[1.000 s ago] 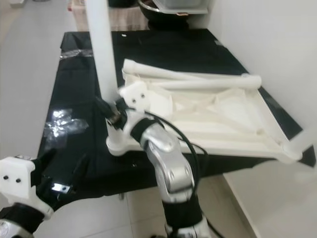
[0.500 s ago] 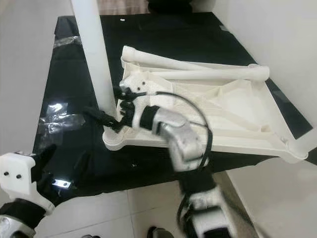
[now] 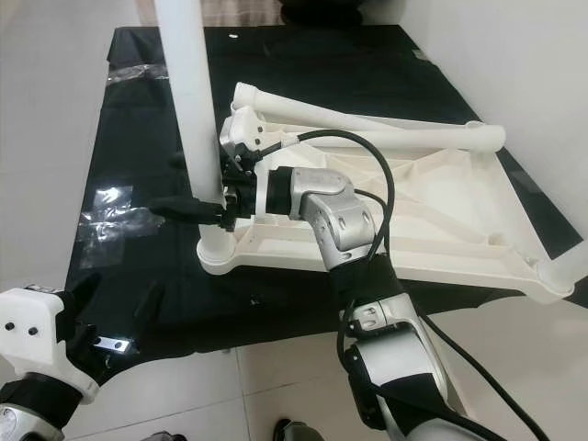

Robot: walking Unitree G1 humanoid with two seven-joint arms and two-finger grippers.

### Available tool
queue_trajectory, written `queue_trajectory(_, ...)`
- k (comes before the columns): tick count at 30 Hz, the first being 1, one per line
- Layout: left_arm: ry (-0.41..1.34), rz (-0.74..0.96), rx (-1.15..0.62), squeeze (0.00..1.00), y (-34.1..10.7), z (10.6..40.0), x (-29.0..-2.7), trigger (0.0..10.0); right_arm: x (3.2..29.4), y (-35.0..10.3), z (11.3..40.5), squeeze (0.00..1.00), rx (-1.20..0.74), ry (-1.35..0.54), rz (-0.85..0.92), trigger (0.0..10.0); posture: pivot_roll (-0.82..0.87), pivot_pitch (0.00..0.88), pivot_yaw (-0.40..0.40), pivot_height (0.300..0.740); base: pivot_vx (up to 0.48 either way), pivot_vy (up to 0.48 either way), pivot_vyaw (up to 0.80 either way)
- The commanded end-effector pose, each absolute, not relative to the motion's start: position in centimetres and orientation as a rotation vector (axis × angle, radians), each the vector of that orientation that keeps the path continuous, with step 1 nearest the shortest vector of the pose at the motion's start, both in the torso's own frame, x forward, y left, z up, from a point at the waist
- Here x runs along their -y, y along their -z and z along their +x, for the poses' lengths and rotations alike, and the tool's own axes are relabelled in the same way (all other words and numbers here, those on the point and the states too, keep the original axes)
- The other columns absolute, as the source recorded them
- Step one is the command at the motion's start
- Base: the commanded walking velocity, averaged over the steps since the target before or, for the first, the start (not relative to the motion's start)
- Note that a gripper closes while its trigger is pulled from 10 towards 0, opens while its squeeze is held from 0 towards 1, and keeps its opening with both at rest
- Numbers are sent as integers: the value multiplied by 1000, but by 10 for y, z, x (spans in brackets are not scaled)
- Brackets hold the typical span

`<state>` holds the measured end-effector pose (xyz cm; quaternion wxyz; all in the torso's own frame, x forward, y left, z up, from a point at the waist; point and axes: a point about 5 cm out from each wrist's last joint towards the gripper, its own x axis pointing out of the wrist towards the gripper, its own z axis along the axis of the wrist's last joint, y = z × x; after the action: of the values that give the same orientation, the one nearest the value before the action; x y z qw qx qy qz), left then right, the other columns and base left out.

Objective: Building children table

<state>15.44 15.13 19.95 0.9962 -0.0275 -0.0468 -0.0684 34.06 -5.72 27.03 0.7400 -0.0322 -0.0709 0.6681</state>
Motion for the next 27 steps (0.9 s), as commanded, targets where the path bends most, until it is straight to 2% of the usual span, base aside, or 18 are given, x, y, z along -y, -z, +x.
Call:
queue_trajectory(1,135,-48,76,0,-198,153,-151,10000,57,-270,340,0,162,-1511,-61,0,140,214,-88,740,0,0,0)
queue_trajectory(5,133,-47,73,0,-198,152,-151,10000,63,-261,343,0,157,-1479,-67,0,138,213,-89,740,0,0,0)
queue_trajectory(8,135,-49,72,0,-197,152,-151,10000,68,-256,347,0,151,-1374,-74,0,138,213,-89,740,0,0,0)
queue_trajectory(10,136,-50,71,0,-197,152,-151,10000,75,-240,350,0,98,-1104,-54,0,122,211,-95,740,0,0,0)
queue_trajectory(11,136,-50,71,0,-197,152,-151,10000,75,-240,350,0,98,-1104,-54,0,122,211,-95,740,0,0,0)
queue_trajectory(12,136,-51,70,0,-197,152,-151,10000,78,-230,348,0,63,-973,-38,0,122,211,-95,740,0,0,0)
queue_trajectory(13,138,-50,69,0,-197,152,-151,10000,81,-211,340,0,14,-714,-56,0,108,210,-91,740,0,0,0)
queue_trajectory(14,139,-51,69,0,-197,153,-152,10000,82,-194,324,0,-36,-576,-83,0,102,214,-87,740,0,0,0)
queue_trajectory(15,139,-51,69,0,-197,153,-152,10000,82,-194,324,0,-36,-576,-83,0,102,214,-87,740,0,0,0)
queue_trajectory(16,141,-51,69,0,-197,154,-152,10000,74,-182,303,0,-64,-542,-61,0,100,215,-79,740,0,0,0)
queue_trajectory(17,141,-51,69,0,-197,154,-152,10000,74,-182,303,0,-64,-542,-61,0,100,215,-79,740,0,0,0)
queue_trajectory(19,151,-55,70,0,-196,156,-150,10000,52,-176,276,0,-73,-623,-8,0,95,197,-71,740,0,0,0)
queue_trajectory(22,157,-57,79,0,-197,159,-149,10000,40,-183,278,0,-37,-679,-4,0,92,190,-73,740,0,0,0)
queue_trajectory(26,153,-56,88,0,-198,161,-149,10000,36,-190,288,0,-10,-685,-13,0,93,188,-80,740,0,0,0)
queue_trajectory(27,148,-53,90,0,-198,161,-150,10000,36,-195,293,0,9,-685,-24,9137,91,186,-82,740,0,0,0)
